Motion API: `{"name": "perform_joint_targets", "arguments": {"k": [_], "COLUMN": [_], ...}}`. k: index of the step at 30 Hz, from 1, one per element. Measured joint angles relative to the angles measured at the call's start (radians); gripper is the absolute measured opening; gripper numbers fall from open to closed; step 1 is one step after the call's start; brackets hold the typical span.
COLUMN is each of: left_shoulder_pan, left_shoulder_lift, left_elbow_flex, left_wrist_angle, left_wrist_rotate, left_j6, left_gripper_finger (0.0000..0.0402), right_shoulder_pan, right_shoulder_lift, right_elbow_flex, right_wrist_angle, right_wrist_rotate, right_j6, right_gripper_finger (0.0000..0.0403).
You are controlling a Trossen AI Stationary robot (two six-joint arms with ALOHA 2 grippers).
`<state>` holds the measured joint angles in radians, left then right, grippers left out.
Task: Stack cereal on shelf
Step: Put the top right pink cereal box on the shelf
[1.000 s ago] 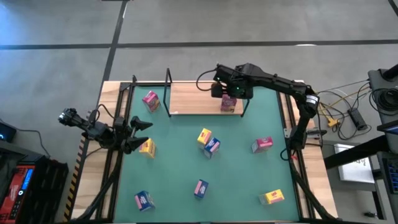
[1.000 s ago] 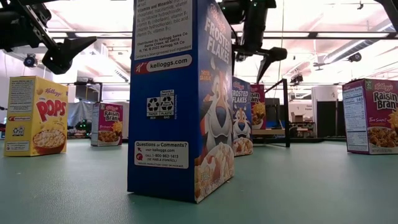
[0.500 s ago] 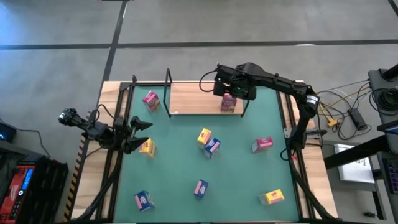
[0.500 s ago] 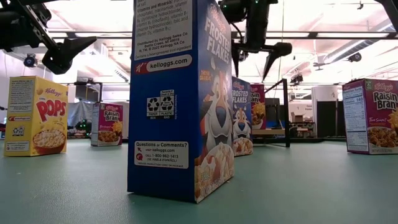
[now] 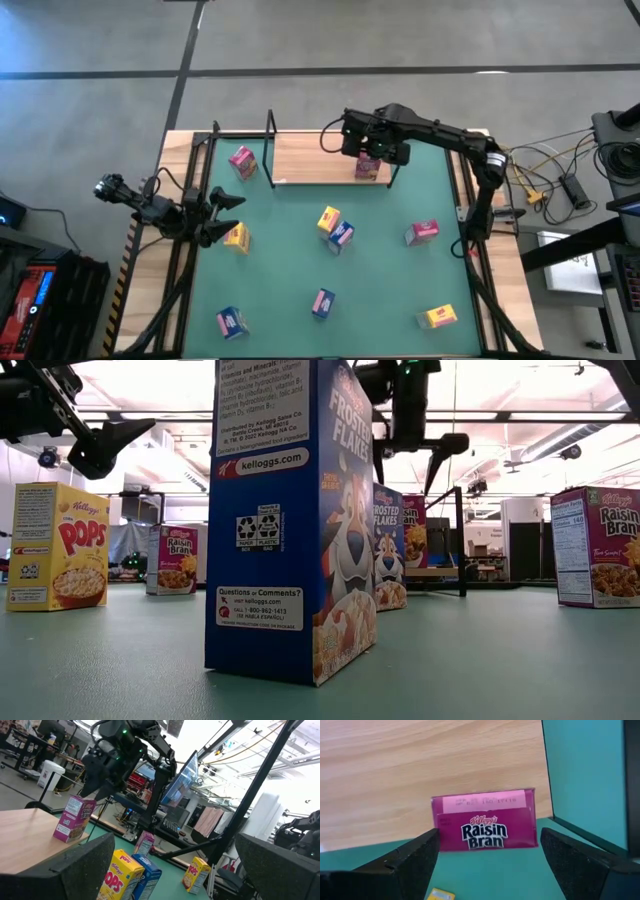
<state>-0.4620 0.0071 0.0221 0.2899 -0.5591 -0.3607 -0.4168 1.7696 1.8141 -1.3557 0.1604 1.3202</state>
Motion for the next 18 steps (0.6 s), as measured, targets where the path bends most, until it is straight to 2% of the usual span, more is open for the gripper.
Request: {"name": "perform_joint_targets", "arguments": {"k": [5,12,18], "left_shoulder_pan": [0.0,0.0,0.0], "left_shoulder_lift": [0.0,0.0,0.0], "left_elbow_flex": [0.0,0.0,0.0], "left_wrist_angle": [0.0,0.0,0.0], "left_wrist_rotate": [0.0,0.0,0.0], "left_j6": [0.0,0.0,0.0], "left_gripper_finger": [0.0398,0.0398,0.0398], "right_shoulder_pan": [0.0,-0.001,0.0], "right_shoulder_lift": [0.021,0.026,0.026], "right_elbow_flex": [0.01,0.041,0.045], "right_wrist_angle": [0.003,-0.002,-0.002], "right_wrist_rotate": [0.0,0.0,0.0], "right_j6": [-0.002,-0.011,-0.012], "right_gripper_finger": [0.034,0.0375,0.038]}}
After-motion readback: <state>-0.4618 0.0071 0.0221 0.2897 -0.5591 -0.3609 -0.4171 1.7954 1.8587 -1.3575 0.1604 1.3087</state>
